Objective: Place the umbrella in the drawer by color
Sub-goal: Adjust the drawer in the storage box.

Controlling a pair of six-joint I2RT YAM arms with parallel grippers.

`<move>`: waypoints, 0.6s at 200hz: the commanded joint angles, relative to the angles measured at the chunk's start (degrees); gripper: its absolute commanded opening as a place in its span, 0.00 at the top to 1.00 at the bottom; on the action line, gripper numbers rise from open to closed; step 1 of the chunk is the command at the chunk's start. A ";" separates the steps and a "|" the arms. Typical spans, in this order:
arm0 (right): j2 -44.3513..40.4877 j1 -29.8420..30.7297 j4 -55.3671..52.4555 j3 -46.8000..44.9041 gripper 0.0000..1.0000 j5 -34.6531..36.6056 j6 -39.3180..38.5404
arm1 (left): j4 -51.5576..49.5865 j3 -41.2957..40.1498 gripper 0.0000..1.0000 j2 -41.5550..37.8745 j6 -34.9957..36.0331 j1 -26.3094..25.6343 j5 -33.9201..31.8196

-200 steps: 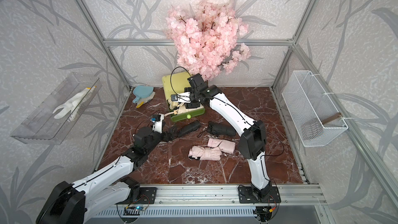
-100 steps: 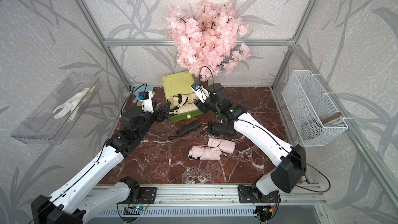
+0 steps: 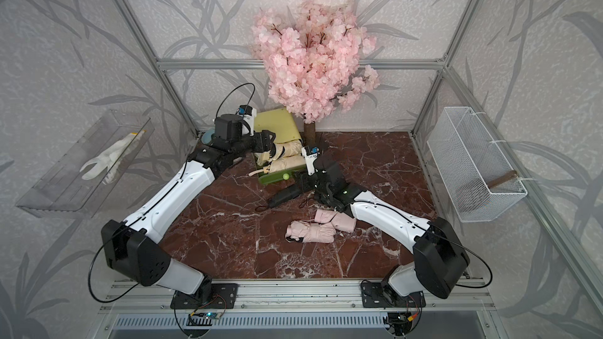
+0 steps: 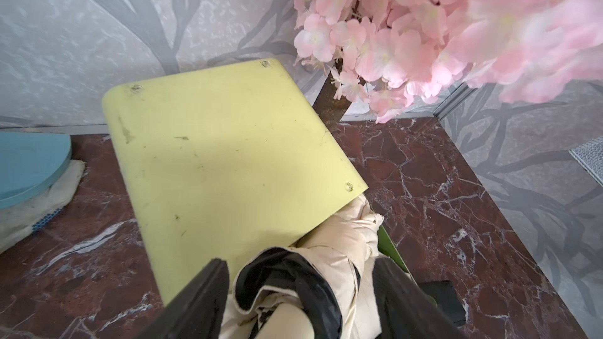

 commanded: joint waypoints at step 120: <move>8.26 6.67 11.91 0.65 0.51 12.88 7.58 | -2.52 -0.13 0.25 -0.64 1.07 0.49 0.77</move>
